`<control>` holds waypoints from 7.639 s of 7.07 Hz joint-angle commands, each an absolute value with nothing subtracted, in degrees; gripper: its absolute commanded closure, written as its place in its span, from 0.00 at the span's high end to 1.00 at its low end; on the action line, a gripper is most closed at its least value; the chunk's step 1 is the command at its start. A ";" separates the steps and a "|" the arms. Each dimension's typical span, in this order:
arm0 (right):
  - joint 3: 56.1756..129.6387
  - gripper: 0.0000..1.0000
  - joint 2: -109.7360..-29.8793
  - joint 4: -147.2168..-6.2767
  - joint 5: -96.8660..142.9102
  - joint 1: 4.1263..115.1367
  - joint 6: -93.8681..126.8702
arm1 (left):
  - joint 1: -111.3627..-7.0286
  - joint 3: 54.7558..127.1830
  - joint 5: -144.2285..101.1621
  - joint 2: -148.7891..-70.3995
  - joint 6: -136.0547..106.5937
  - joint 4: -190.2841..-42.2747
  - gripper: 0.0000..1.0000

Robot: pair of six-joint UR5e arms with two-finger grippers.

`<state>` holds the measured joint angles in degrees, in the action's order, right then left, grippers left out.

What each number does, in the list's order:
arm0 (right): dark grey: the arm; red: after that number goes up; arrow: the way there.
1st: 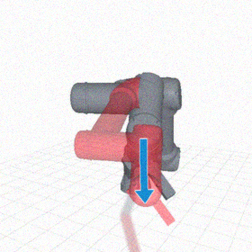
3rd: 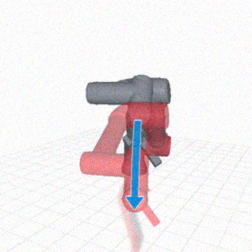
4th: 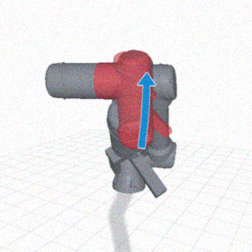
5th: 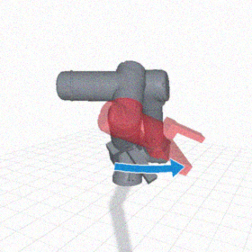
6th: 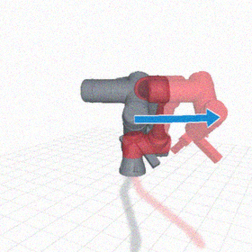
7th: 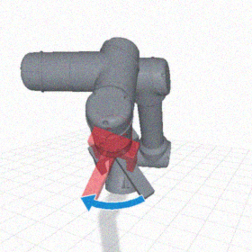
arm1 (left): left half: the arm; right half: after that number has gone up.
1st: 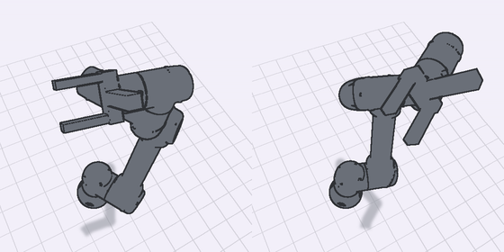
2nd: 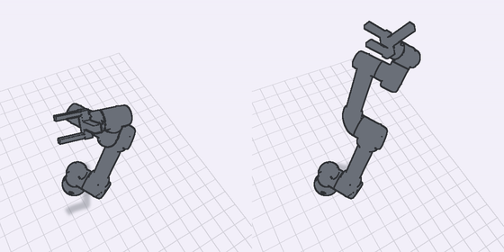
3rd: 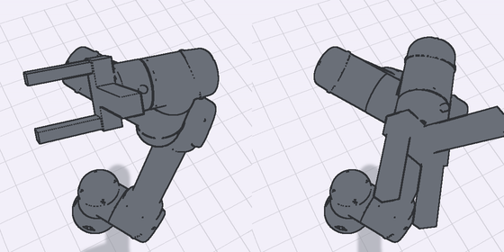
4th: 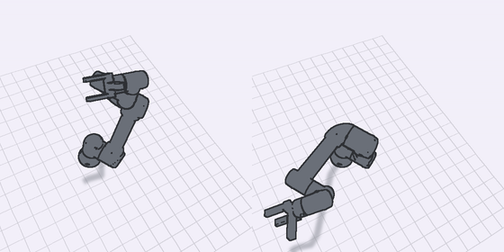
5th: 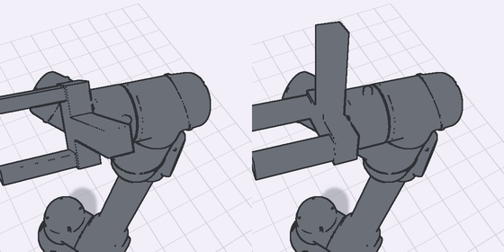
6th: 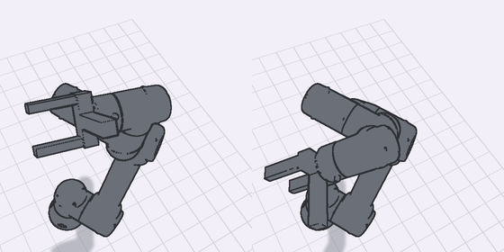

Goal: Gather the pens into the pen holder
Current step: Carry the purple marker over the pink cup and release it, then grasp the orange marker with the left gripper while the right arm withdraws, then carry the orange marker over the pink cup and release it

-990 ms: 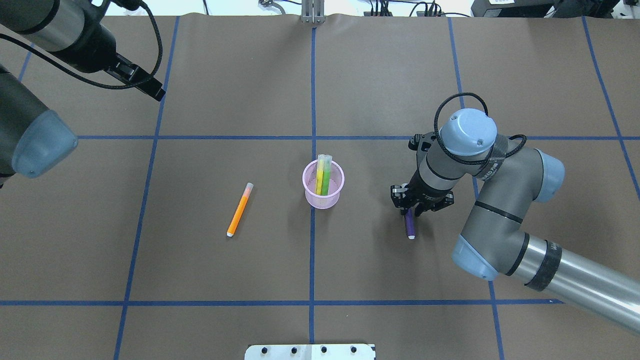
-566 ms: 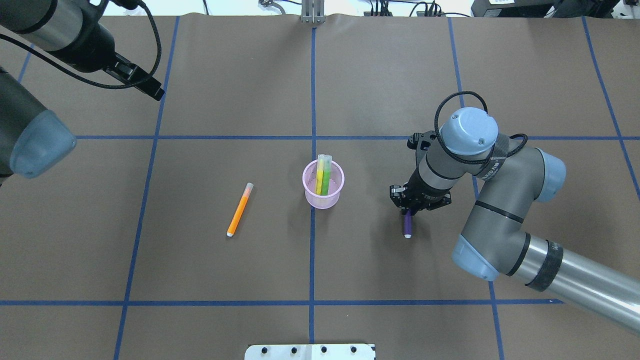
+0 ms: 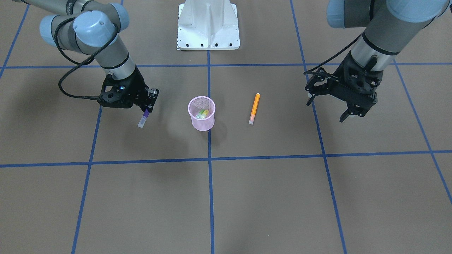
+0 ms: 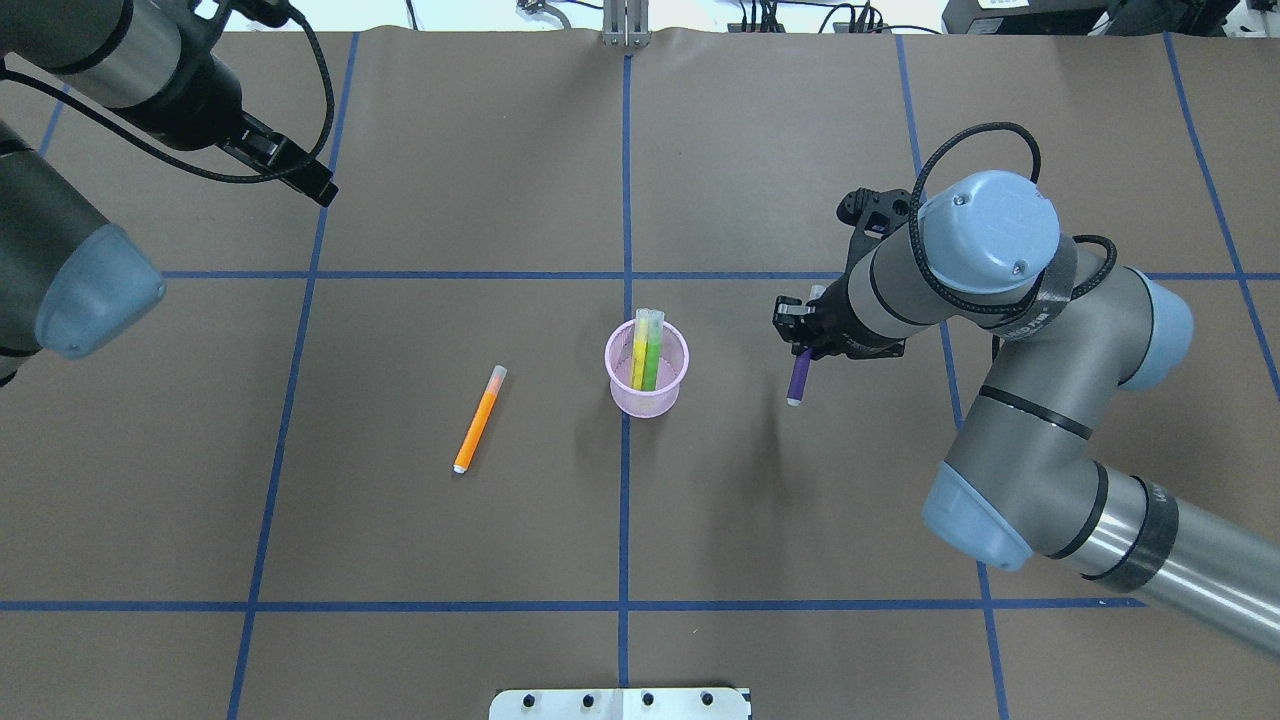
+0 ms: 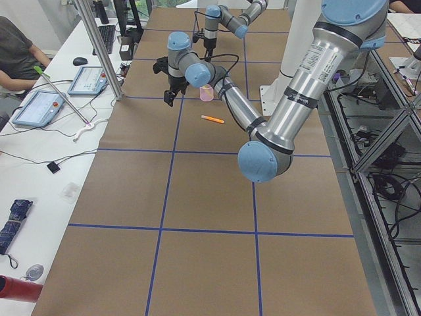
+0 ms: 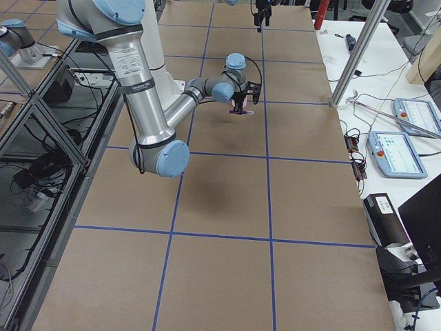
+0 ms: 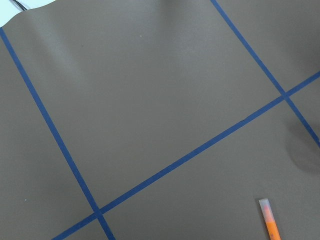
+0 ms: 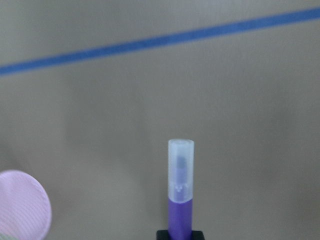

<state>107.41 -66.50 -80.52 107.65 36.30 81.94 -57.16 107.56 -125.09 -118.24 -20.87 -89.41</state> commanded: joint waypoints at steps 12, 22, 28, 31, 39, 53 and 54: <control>116.85 1.00 -58.76 -99.23 81.15 25.10 91.56 | -46.88 104.77 -124.72 -121.55 -30.30 -87.21 0.99; 106.79 1.00 -75.15 -99.14 133.33 67.59 33.57 | -33.49 84.03 -119.97 -132.36 -31.99 -80.77 0.83; 106.96 1.00 -75.15 -99.14 133.33 67.68 34.01 | -33.49 83.41 -119.97 -132.28 -31.99 -80.68 0.64; 106.96 1.00 -75.15 -99.14 133.42 67.68 34.01 | -33.49 83.32 -120.06 -132.28 -31.91 -80.68 0.00; 106.96 1.00 -74.97 -99.14 133.51 69.17 33.75 | -31.76 95.53 -101.60 -141.91 -43.73 -80.86 0.00; 106.79 1.00 -75.06 -99.14 133.51 70.66 33.40 | -25.74 94.64 -84.64 -142.47 -47.46 -92.03 0.88; 104.79 1.00 -75.15 -99.23 133.51 72.93 28.87 | -28.71 98.57 -84.99 -140.38 -47.20 -88.98 0.88</control>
